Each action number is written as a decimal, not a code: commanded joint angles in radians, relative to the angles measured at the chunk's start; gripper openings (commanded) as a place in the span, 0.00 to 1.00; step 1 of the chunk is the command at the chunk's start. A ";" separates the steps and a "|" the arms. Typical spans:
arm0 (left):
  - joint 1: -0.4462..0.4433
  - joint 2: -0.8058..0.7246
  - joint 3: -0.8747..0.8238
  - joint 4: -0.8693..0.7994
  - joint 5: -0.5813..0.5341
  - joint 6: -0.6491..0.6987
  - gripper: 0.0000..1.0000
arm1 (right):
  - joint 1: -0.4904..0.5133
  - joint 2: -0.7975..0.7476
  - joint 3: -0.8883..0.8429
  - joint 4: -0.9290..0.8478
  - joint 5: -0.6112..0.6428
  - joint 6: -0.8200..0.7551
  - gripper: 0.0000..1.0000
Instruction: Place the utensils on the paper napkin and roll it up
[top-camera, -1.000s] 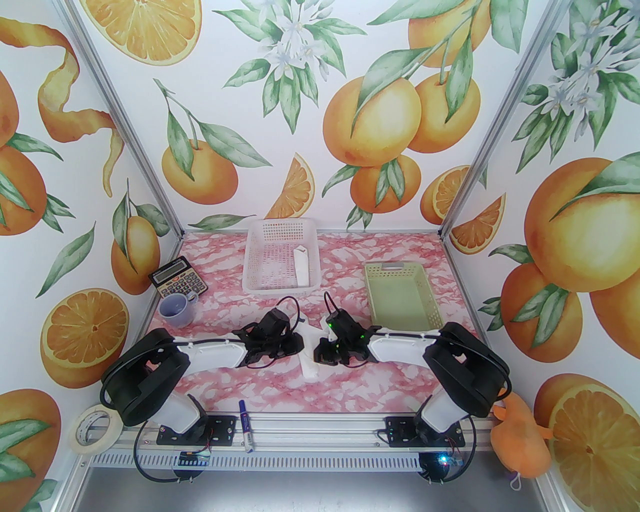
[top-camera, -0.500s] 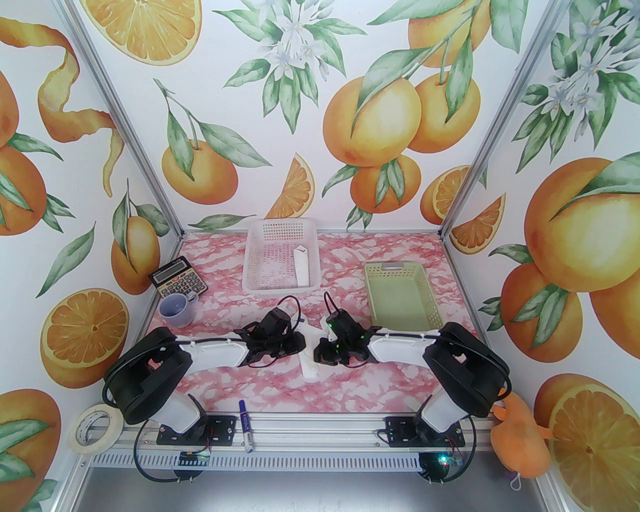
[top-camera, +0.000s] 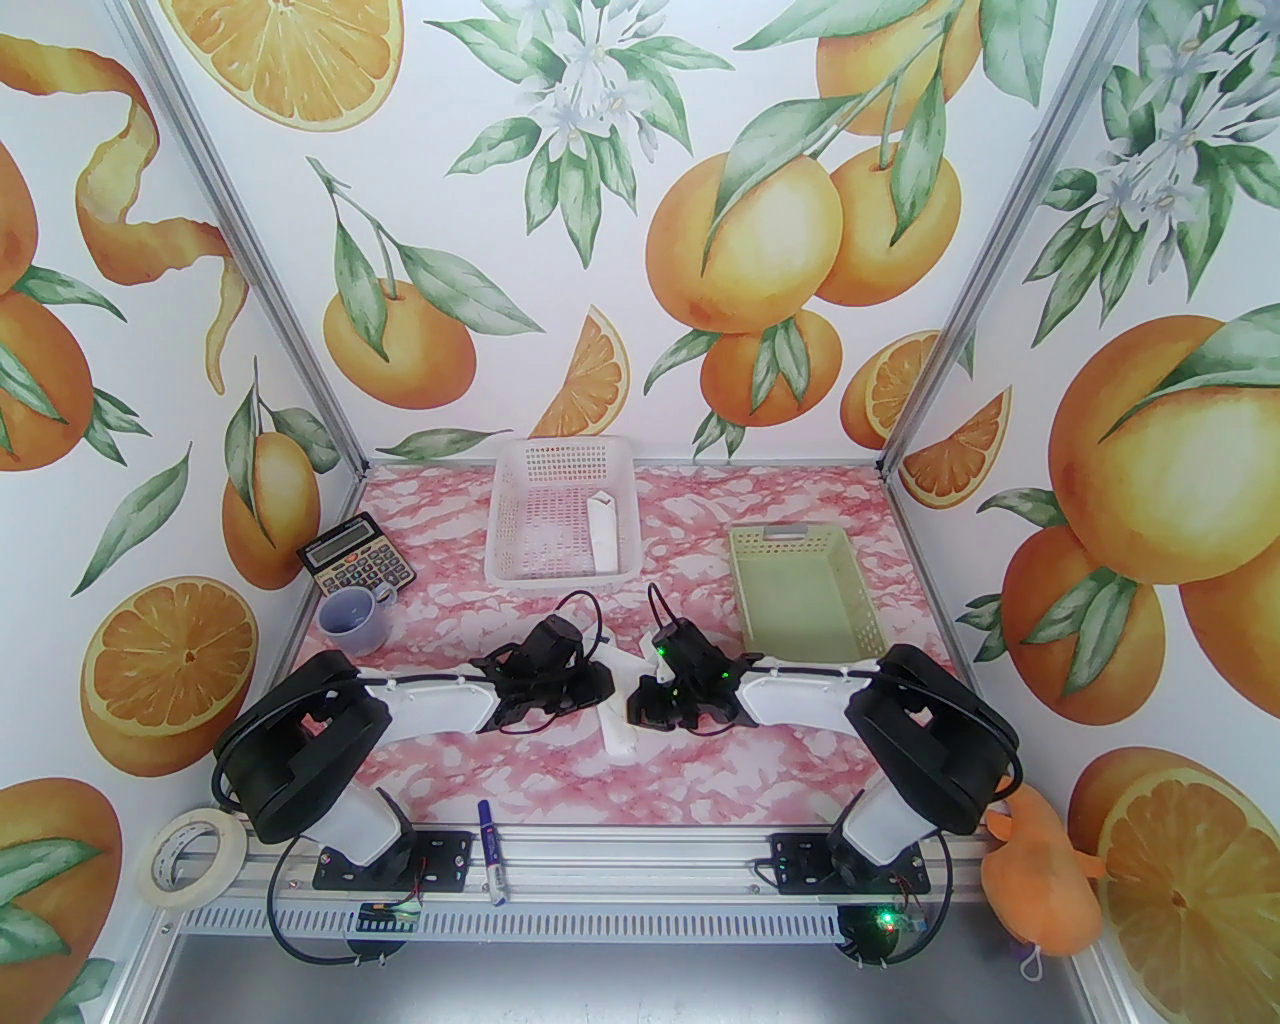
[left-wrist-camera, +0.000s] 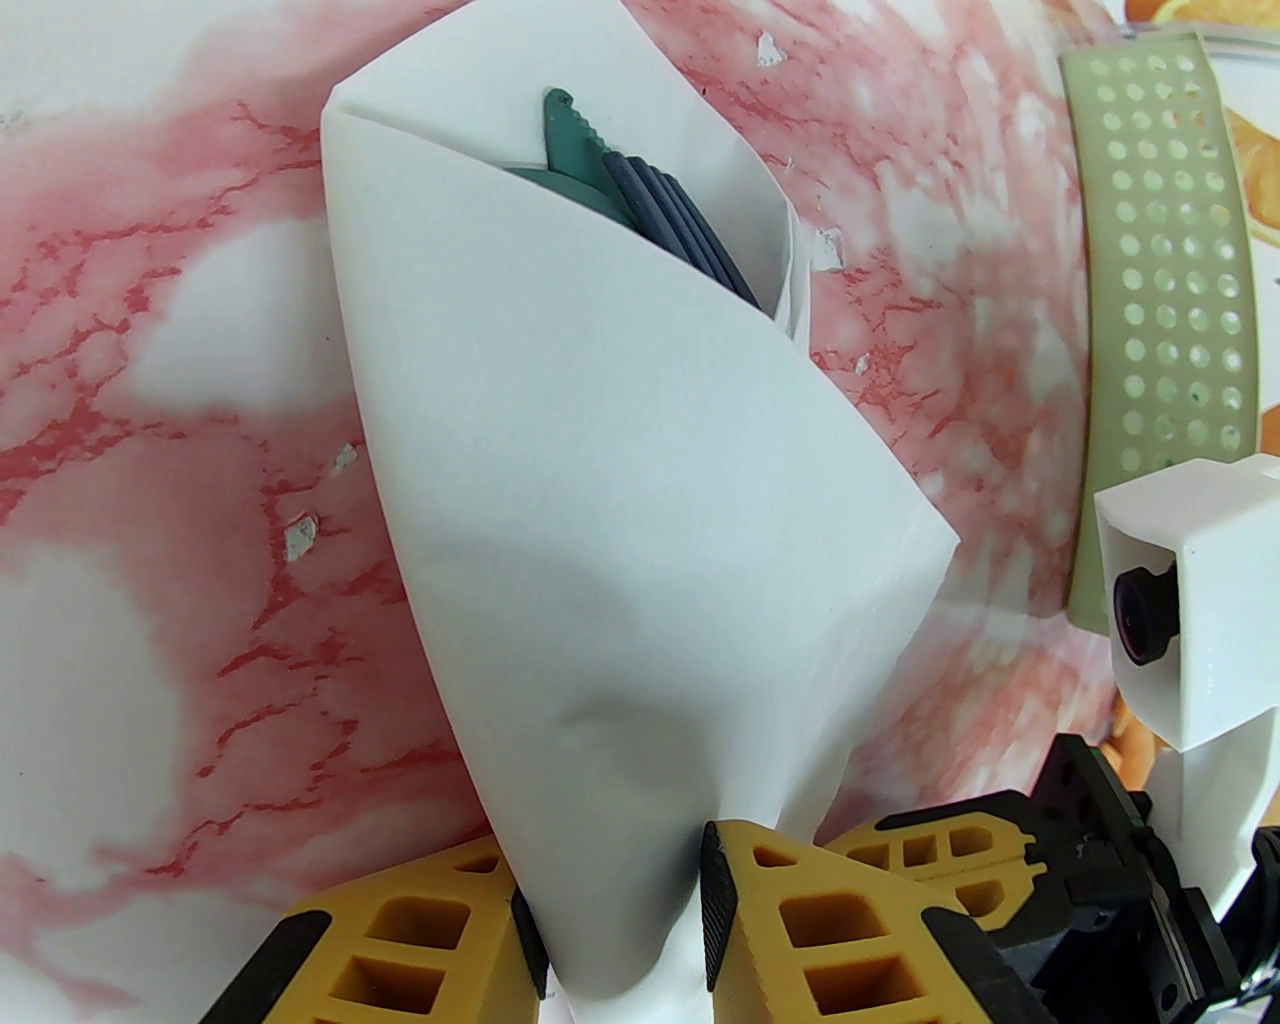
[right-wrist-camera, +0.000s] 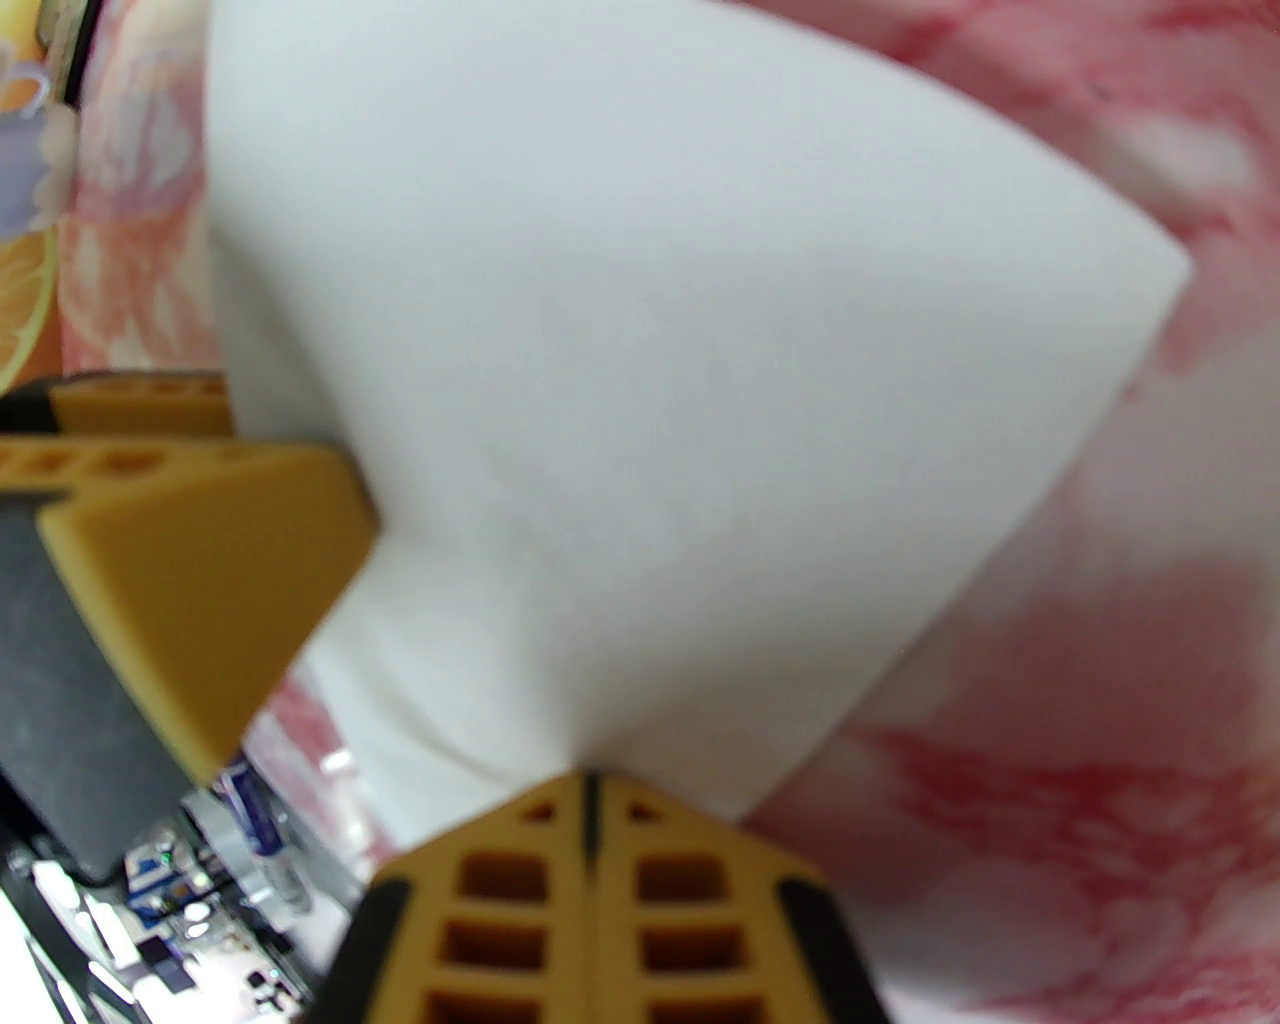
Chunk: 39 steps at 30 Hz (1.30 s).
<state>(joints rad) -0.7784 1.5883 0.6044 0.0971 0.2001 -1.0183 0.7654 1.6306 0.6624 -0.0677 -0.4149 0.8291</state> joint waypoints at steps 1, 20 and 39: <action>-0.064 0.081 0.021 0.106 0.137 0.004 0.30 | 0.004 0.082 -0.064 -0.137 0.125 -0.004 0.00; -0.050 0.017 -0.019 0.130 0.082 0.085 0.00 | -0.018 0.027 -0.072 -0.102 0.099 -0.009 0.00; 0.023 -0.209 -0.121 0.249 0.036 0.161 0.00 | -0.217 -0.392 -0.244 0.188 -0.113 -0.007 0.44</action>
<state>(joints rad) -0.7654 1.4239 0.4950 0.2687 0.2207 -0.8825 0.5819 1.2781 0.4545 0.0334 -0.4637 0.8162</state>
